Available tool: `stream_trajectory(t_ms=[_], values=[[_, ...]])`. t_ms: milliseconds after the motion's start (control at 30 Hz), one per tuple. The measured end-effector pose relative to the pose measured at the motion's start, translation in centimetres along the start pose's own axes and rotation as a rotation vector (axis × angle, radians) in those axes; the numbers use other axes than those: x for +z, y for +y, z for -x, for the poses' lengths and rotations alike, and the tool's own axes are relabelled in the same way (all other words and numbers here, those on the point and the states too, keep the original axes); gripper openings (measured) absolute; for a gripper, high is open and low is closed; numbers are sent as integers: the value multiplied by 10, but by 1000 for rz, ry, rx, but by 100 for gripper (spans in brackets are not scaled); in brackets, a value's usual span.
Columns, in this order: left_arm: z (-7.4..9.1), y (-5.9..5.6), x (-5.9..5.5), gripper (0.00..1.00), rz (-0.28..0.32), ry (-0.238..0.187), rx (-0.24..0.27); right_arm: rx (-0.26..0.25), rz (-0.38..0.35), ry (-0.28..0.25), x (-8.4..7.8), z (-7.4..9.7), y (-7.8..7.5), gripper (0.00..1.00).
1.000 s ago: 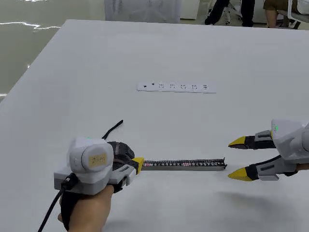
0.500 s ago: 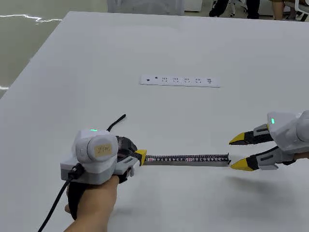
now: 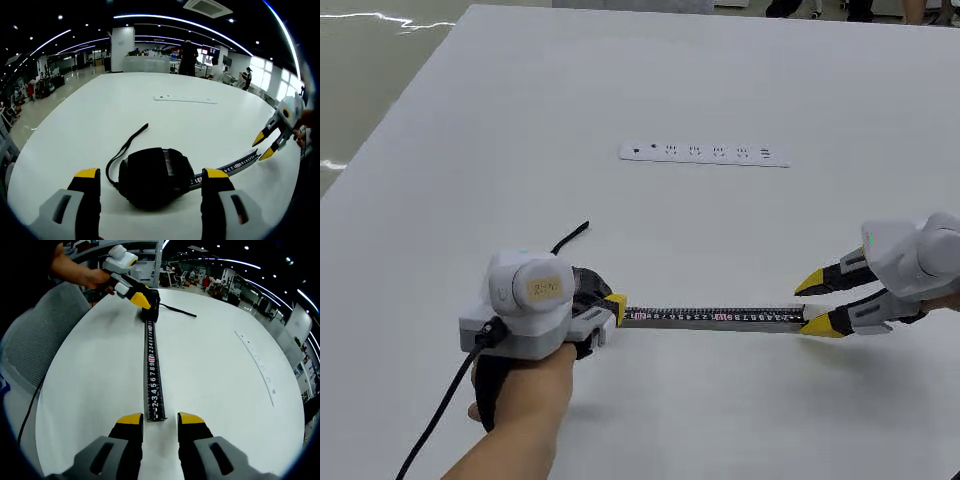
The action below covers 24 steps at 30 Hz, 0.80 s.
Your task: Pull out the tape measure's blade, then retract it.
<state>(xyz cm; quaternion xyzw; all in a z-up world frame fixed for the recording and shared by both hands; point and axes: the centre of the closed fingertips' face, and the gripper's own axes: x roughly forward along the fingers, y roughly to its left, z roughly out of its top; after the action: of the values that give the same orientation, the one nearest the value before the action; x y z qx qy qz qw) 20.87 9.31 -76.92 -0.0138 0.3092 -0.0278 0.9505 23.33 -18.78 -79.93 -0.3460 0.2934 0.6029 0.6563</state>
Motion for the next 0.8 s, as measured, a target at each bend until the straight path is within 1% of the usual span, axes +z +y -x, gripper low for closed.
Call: stream_trajectory(t_ms=[267, 367, 533, 800], values=[[-3, -2, -2, 78, 11, 9, 1, 25, 12, 15, -3, -5, 1, 21], [-5, -2, -3, 78, 18, 11, 4, 42, 20, 30, -7, -9, 3, 20], [-7, -4, -3, 78, 25, 11, 2, 45, 22, 28, -5, -8, 3, 16], [-8, -6, -5, 77, 42, 12, 3, 48, 23, 32, -6, -10, 3, 15]])
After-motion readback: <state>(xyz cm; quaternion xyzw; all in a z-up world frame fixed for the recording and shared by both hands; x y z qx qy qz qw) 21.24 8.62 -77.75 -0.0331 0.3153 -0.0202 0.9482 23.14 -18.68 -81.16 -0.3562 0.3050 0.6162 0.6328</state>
